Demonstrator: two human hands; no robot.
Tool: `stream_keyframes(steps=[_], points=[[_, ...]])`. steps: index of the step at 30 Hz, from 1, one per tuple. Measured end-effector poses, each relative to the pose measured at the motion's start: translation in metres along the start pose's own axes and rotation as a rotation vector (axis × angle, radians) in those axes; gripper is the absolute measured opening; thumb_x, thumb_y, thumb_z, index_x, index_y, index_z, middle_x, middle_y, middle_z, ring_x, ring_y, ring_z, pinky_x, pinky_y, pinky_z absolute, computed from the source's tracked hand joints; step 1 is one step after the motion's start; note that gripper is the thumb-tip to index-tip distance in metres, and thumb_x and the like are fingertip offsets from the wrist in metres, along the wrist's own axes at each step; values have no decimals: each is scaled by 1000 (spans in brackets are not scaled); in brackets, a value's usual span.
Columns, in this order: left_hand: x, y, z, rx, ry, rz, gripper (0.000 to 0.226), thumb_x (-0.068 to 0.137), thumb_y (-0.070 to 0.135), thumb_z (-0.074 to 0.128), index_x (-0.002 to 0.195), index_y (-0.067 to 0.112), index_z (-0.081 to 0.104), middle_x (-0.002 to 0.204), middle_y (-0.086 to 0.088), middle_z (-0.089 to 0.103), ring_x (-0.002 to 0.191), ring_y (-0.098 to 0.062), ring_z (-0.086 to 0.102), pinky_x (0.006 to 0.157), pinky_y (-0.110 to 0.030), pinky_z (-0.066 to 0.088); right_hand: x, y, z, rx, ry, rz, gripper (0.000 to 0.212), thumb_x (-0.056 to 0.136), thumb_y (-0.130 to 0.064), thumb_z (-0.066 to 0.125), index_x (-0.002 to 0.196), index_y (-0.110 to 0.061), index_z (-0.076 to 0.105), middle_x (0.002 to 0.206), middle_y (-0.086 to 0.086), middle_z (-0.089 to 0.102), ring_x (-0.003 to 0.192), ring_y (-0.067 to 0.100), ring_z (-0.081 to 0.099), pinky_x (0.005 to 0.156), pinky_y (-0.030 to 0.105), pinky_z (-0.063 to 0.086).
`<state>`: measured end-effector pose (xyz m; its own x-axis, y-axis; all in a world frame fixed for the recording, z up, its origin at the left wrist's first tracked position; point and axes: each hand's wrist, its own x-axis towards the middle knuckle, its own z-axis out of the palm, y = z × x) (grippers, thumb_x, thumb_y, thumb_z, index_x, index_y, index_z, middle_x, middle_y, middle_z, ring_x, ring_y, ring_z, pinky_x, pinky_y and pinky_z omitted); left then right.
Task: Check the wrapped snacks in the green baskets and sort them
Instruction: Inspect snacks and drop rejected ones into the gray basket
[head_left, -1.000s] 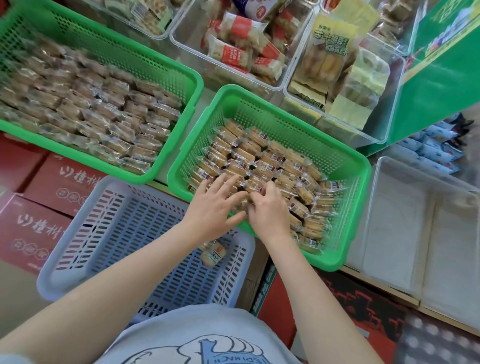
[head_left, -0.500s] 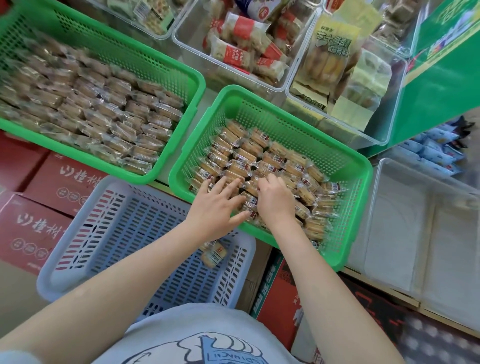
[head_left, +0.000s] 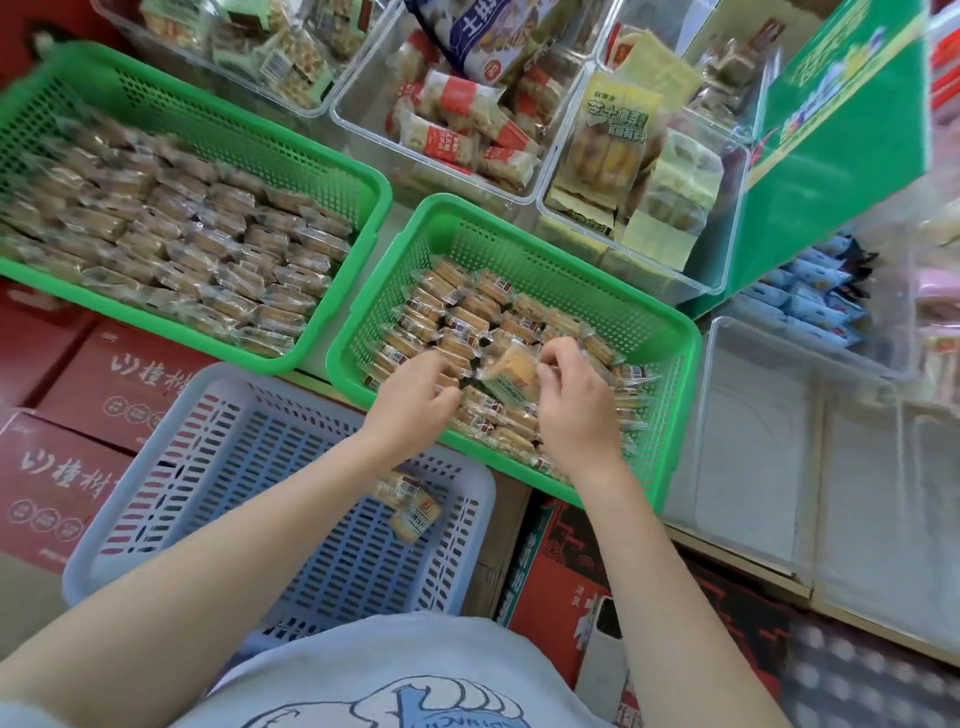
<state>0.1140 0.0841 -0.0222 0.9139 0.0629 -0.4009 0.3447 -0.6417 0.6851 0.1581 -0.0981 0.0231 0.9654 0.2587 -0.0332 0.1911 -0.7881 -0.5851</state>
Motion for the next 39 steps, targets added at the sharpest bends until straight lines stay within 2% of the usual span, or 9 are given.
stream_keyframes(steps=[2, 7, 9, 13, 17, 21, 28, 32, 39], points=[[-14, 16, -12, -311, 76, -9, 27, 100, 27, 57, 126, 20, 57, 126, 5, 59, 118, -15, 56, 93, -31, 44, -11, -7, -16, 64, 59, -6, 9, 104, -9, 45, 96, -13, 49, 78, 7, 57, 68, 26, 55, 59, 43, 45], [-50, 49, -29, -730, -113, -13, 22, 89, 41, 72, 108, 31, 71, 98, 6, 76, 89, -22, 70, 82, -37, 56, -37, -30, -32, 358, -61, 48, 7, 100, -13, 58, 96, -17, 62, 78, 1, 65, 73, 20, 63, 69, 43, 54], [-62, 51, -29, -820, -86, -84, 3, 89, 28, 75, 90, 26, 73, 87, 1, 76, 80, -26, 69, 79, -45, 57, -48, -38, -34, 476, -77, 135, 6, 96, -16, 65, 93, -20, 66, 79, 2, 69, 73, 18, 65, 72, 42, 56], [-82, 48, -27, -984, -82, -164, 10, 89, 8, 72, 82, 9, 65, 83, -9, 73, 82, -27, 69, 80, -45, 58, -72, -42, -34, 641, -148, 306, 6, 93, -25, 71, 91, -20, 70, 87, 8, 72, 82, 27, 67, 77, 46, 56], [-104, 43, -28, -1081, -112, -165, 22, 80, 14, 75, 93, -1, 67, 87, -14, 75, 79, -25, 72, 67, -32, 60, -88, -44, -40, 748, -191, 354, 13, 92, -19, 72, 80, -16, 69, 84, 13, 71, 82, 26, 67, 79, 47, 59], [-118, 40, -25, -1093, -119, -162, 36, 77, 24, 74, 101, -2, 70, 90, -13, 76, 81, -23, 73, 70, -30, 61, -101, -53, -43, 688, -118, 320, 16, 92, -17, 71, 80, -6, 70, 73, 8, 66, 64, 8, 59, 59, 23, 52], [-138, 41, -29, -867, -214, -67, 36, 85, 11, 77, 118, 13, 63, 97, -9, 77, 91, -25, 75, 75, -36, 62, -117, -62, -40, 796, -72, 396, 15, 96, -26, 67, 84, -17, 69, 80, 10, 67, 74, 24, 64, 76, 50, 57], [-141, 37, -30, -1149, -44, -127, 47, 86, 3, 74, 128, 14, 56, 111, -17, 70, 92, -28, 75, 71, -36, 62, -122, -56, -37, 864, -201, 452, 31, 93, -37, 68, 112, -12, 64, 104, 11, 74, 95, 31, 72, 89, 50, 58], [-142, 21, -27, -1283, -147, -138, 64, 70, -5, 81, 128, 7, 56, 115, -23, 68, 94, -31, 74, 76, -32, 62, -131, -52, -32, 944, -97, 493, 9, 97, -12, 63, 102, -7, 67, 98, 16, 74, 82, 23, 69, 85, 45, 57]])
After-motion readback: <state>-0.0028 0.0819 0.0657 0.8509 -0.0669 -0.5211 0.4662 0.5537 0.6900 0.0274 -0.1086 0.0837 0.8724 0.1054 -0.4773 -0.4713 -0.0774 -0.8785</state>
